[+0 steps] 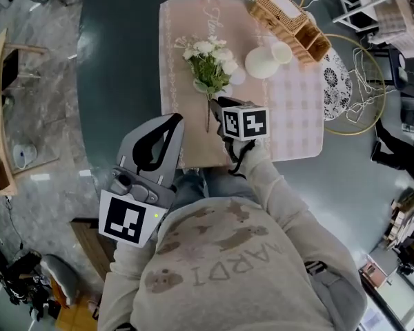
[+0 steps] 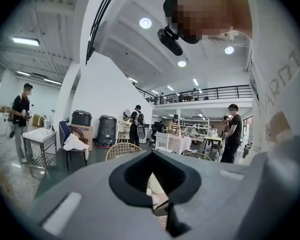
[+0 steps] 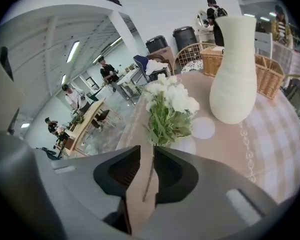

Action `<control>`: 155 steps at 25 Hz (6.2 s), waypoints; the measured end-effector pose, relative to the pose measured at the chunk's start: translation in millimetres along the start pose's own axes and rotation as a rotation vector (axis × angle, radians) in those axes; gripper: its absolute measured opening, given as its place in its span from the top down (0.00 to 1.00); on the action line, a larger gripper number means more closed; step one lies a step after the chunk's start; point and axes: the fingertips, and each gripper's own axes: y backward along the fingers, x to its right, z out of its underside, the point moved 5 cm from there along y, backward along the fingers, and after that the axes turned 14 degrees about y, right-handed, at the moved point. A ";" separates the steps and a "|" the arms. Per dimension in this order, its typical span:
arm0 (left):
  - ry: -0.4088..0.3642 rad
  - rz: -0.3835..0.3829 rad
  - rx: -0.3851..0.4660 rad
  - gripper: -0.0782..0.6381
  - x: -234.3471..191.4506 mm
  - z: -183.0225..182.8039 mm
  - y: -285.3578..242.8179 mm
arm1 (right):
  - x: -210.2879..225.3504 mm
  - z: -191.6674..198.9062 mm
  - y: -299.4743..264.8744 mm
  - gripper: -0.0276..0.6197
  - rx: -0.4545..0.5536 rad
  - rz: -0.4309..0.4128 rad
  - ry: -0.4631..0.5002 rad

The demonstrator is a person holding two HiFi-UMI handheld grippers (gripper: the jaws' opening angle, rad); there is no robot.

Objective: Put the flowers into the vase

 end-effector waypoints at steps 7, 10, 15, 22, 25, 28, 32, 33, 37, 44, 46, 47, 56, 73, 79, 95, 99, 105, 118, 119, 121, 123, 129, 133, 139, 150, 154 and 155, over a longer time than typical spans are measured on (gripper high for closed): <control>0.008 -0.025 -0.029 0.89 -8.9 7.0 -10.0 | 12.8 4.8 -32.8 0.77 -0.063 -0.071 -0.109; 0.019 -0.037 -0.038 0.89 -13.4 8.8 -13.1 | 17.3 3.0 -44.1 0.76 -0.090 -0.090 -0.137; 0.029 -0.053 -0.047 0.89 -20.0 12.9 -17.1 | 22.3 0.7 -58.8 0.82 -0.130 -0.105 -0.164; 0.033 -0.063 -0.045 0.89 -24.1 12.0 -17.0 | 20.4 -1.2 -63.6 0.89 -0.128 -0.142 -0.224; 0.027 -0.064 -0.044 0.89 -23.6 10.4 -16.5 | 14.2 -7.6 -58.1 0.90 -0.098 -0.158 -0.206; 0.024 -0.062 -0.038 0.89 -21.4 8.3 -16.2 | 4.7 -18.4 -47.7 0.90 -0.048 -0.185 -0.179; 0.015 -0.048 -0.025 0.89 -15.4 4.7 -17.7 | -10.0 -41.2 -24.2 0.90 0.040 -0.219 -0.124; 0.012 -0.043 -0.022 0.89 -13.3 3.3 -18.5 | -13.9 -47.6 -17.3 0.90 0.064 -0.230 -0.108; -0.007 -0.020 -0.008 0.89 -2.5 -3.4 -22.0 | -27.9 -73.2 14.1 0.90 0.175 -0.272 -0.046; -0.026 0.024 0.009 0.89 18.4 -13.8 -35.4 | -28.5 -120.4 83.3 0.90 0.421 -0.253 0.089; -0.029 0.044 0.016 0.89 24.9 -17.0 -42.4 | -21.7 -133.8 106.0 0.90 0.499 -0.224 0.133; -0.032 0.054 0.018 0.89 28.5 -18.2 -46.0 | -17.7 -139.4 117.3 0.90 0.535 -0.205 0.156; -0.058 0.132 0.010 0.89 56.5 -20.3 -77.1 | 36.6 -168.2 193.8 0.90 0.796 0.004 0.300; -0.082 0.157 -0.047 0.89 70.6 -11.8 -106.4 | 114.9 -167.5 201.1 0.90 0.917 0.274 0.398; -0.087 0.143 -0.069 0.89 67.4 -9.8 -113.4 | 125.0 -152.0 184.8 0.90 0.898 0.298 0.389; -0.091 0.125 -0.113 0.89 61.9 -0.2 -126.6 | 132.2 -104.4 142.2 0.89 0.807 0.381 0.472; -0.088 0.121 -0.117 0.89 63.5 1.4 -125.8 | 134.6 -88.2 134.6 0.89 0.771 0.390 0.451; -0.086 0.126 -0.119 0.89 62.3 4.2 -125.6 | 133.3 -85.3 134.0 0.86 0.780 0.414 0.412; -0.090 0.133 -0.116 0.89 60.8 4.8 -121.3 | 135.1 -73.0 139.0 0.76 0.740 0.493 0.328; -0.091 0.133 -0.115 0.89 61.1 4.6 -120.7 | 135.1 -71.8 139.8 0.75 0.734 0.497 0.323; -0.093 0.136 -0.115 0.89 62.0 4.7 -119.7 | 135.1 -69.0 141.6 0.74 0.721 0.514 0.320; -0.094 0.138 -0.114 0.89 63.0 4.6 -118.8 | 135.1 -66.3 143.0 0.73 0.707 0.536 0.323; -0.101 0.149 -0.112 0.89 66.7 5.7 -113.1 | 136.1 -52.9 143.9 0.72 0.689 0.520 0.257; -0.103 0.156 -0.106 0.89 70.5 6.1 -107.2 | 132.4 -43.8 147.7 0.75 0.690 0.495 0.232; -0.114 0.181 -0.078 0.89 79.4 3.7 -93.2 | 98.7 -37.7 175.4 0.91 0.755 0.418 0.249; -0.145 0.233 -0.001 0.89 104.6 -3.0 -35.8 | -10.7 -28.7 247.4 0.92 0.862 0.264 0.421; -0.163 0.246 0.019 0.89 117.7 0.5 -8.4 | -52.4 -14.9 272.3 0.92 0.897 0.215 0.436; -0.166 0.249 0.021 0.89 121.6 2.4 -0.3 | -63.5 -9.8 278.1 0.92 0.904 0.209 0.441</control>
